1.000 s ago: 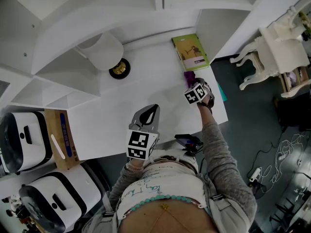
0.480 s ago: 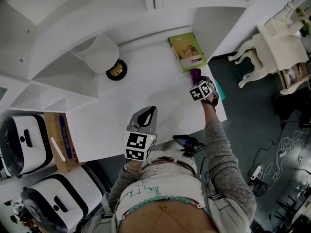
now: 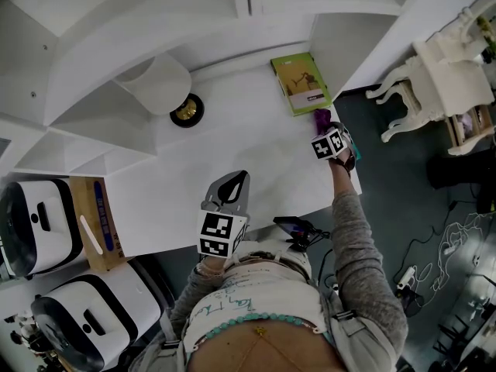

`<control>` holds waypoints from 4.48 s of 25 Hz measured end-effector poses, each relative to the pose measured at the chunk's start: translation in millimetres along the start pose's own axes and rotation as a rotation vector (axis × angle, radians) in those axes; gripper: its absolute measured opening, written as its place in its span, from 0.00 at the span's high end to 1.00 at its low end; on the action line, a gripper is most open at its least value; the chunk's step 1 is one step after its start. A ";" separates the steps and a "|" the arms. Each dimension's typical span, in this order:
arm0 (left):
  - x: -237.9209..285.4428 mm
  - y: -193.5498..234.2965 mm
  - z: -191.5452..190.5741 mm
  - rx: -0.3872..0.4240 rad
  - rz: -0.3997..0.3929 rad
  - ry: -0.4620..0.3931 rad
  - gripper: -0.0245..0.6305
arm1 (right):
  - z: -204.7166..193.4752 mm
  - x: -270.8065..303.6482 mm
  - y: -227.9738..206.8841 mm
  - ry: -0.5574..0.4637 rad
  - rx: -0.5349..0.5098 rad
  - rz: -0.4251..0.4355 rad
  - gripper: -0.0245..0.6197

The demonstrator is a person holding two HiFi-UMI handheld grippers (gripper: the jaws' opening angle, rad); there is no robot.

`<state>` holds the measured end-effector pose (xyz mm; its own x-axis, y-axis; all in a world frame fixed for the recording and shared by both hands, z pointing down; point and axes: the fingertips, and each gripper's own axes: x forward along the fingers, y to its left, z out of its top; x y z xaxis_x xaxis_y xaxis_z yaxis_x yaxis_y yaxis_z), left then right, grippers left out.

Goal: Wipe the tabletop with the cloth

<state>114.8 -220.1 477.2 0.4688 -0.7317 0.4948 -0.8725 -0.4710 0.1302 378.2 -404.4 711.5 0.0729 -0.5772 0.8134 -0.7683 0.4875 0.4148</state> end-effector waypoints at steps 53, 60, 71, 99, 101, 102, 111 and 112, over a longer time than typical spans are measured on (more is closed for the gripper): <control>-22.6 -9.1 -19.7 -0.002 -0.008 0.013 0.96 | -72.6 -18.5 -27.8 0.022 0.039 -0.075 0.85; -26.4 -12.8 -22.3 -0.002 -0.016 0.007 0.96 | -83.6 -26.1 -22.6 0.028 0.044 -0.086 0.85; -44.0 -9.8 -29.3 -0.014 0.000 -0.011 0.96 | -97.2 -39.1 -13.9 0.037 0.044 -0.107 0.85; -83.3 25.9 -47.7 -0.066 0.058 -0.036 0.96 | -87.8 -54.7 21.8 0.064 0.043 -0.104 0.85; -84.5 27.4 -47.1 -0.067 0.055 -0.037 0.96 | -85.8 -56.3 25.1 0.063 0.049 -0.105 0.85; -84.7 27.7 -46.8 -0.067 0.053 -0.037 0.96 | -84.4 -57.5 26.7 0.062 0.053 -0.105 0.85; -91.6 32.4 -49.8 -0.067 0.044 -0.042 0.96 | -82.9 -58.5 40.0 0.061 0.050 -0.102 0.85; -92.3 33.3 -49.7 -0.066 0.044 -0.043 0.96 | -82.1 -58.3 41.4 0.060 0.050 -0.102 0.85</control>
<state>35.6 -143.7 478.6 0.4343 -0.7720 0.4641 -0.8988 -0.4055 0.1667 394.3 -296.8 714.7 0.1891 -0.5812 0.7915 -0.7856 0.3940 0.4770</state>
